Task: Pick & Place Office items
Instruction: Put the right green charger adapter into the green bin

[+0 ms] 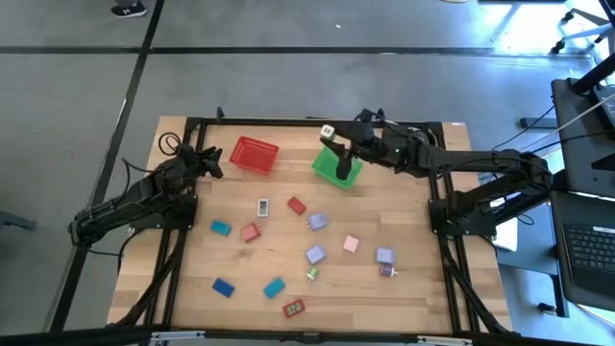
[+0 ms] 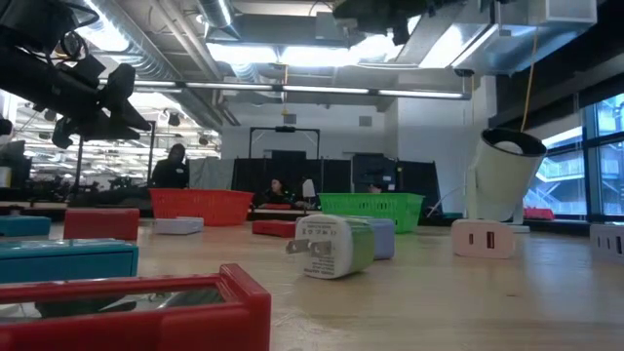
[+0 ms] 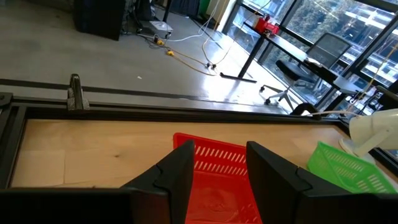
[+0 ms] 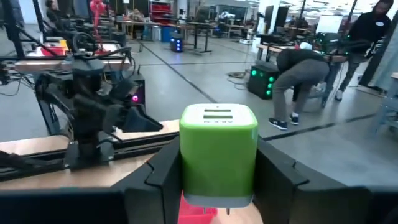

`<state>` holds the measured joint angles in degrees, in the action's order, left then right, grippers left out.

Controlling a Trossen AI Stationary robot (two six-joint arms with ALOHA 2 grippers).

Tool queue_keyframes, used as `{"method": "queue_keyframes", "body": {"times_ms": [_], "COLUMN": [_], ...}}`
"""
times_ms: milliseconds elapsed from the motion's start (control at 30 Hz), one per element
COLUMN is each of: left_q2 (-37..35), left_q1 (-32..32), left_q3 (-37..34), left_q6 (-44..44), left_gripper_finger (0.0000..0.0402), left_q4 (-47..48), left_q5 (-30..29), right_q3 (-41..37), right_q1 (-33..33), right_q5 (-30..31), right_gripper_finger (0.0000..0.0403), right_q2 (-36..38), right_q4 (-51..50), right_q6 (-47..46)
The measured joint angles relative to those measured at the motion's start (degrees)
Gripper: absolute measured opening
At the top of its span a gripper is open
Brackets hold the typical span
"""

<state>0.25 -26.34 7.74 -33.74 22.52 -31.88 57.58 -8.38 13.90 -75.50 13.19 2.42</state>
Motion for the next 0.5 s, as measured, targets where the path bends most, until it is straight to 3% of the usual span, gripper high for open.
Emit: {"method": "queue_keyframes", "body": {"times_ms": [267, 500], "left_q2": [0.0, 0.0], "left_q1": [0.0, 0.0], "left_q3": [0.0, 0.0], "left_q6": [0.0, 0.0], "left_gripper_finger": [0.0141, 0.0141], "left_q4": [0.0, 0.0], "left_q5": [0.0, 0.0], "right_q3": [-0.1, -0.1], "right_q1": [-4.4, -6.2], "right_q5": [3.9, 4.6], "right_gripper_finger": [0.0149, 0.0154], "right_q2": [-2.8, -13.1], "right_q4": [-17.7, -19.2], "right_q6": [-8.6, -17.9]}}
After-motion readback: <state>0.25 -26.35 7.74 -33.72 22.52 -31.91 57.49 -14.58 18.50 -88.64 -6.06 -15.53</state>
